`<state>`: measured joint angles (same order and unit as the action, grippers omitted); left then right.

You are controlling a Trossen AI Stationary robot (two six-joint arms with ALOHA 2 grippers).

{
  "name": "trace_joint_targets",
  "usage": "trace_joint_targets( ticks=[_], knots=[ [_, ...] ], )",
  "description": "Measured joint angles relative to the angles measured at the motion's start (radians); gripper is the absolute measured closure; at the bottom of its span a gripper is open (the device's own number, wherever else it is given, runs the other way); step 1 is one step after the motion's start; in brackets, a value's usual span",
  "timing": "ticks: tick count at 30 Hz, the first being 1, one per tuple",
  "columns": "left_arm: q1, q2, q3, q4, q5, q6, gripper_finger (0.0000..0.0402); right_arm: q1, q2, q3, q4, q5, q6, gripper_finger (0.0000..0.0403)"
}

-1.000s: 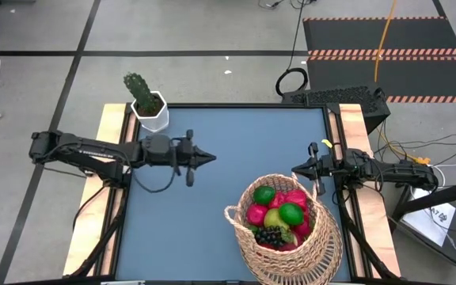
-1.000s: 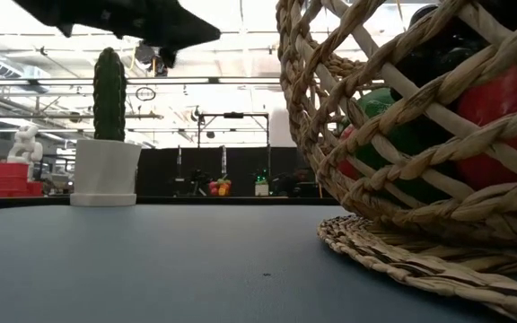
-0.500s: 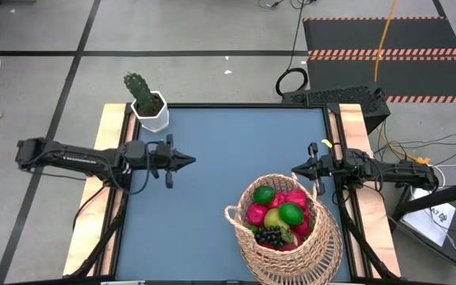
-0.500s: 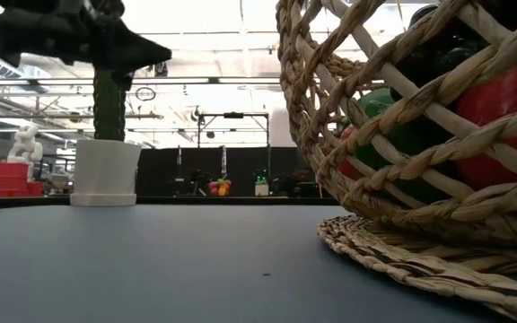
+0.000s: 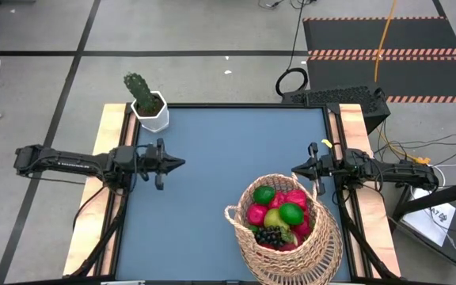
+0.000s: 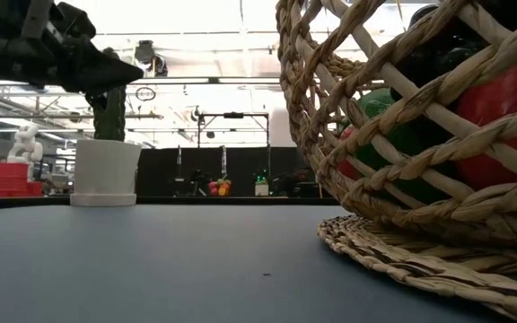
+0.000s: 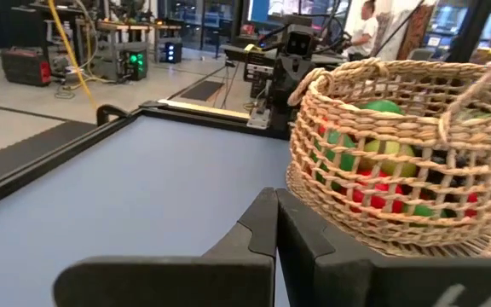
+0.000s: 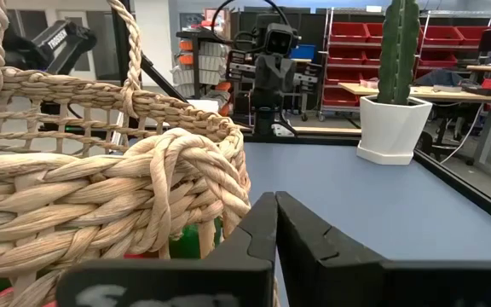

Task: Build produce basket
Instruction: Return to Home Position

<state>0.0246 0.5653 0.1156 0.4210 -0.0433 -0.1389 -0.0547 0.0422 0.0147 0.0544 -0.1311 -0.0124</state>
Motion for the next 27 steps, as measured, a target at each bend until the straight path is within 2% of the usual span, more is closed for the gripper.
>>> trace_joint_targets(
  ticks=[14, 27],
  knots=[
    [0.0, -0.135, -0.066, -0.009, 0.016, 0.001, 0.04, 0.0, 0.0, 0.0, 0.001, 0.0, 0.0, 0.0403],
    [0.0, -0.256, -0.066, -0.159, 0.016, 0.03, 0.0401, 0.0, 0.0, 0.0, 0.001, 0.0, 0.0, 0.0403]
  ],
)
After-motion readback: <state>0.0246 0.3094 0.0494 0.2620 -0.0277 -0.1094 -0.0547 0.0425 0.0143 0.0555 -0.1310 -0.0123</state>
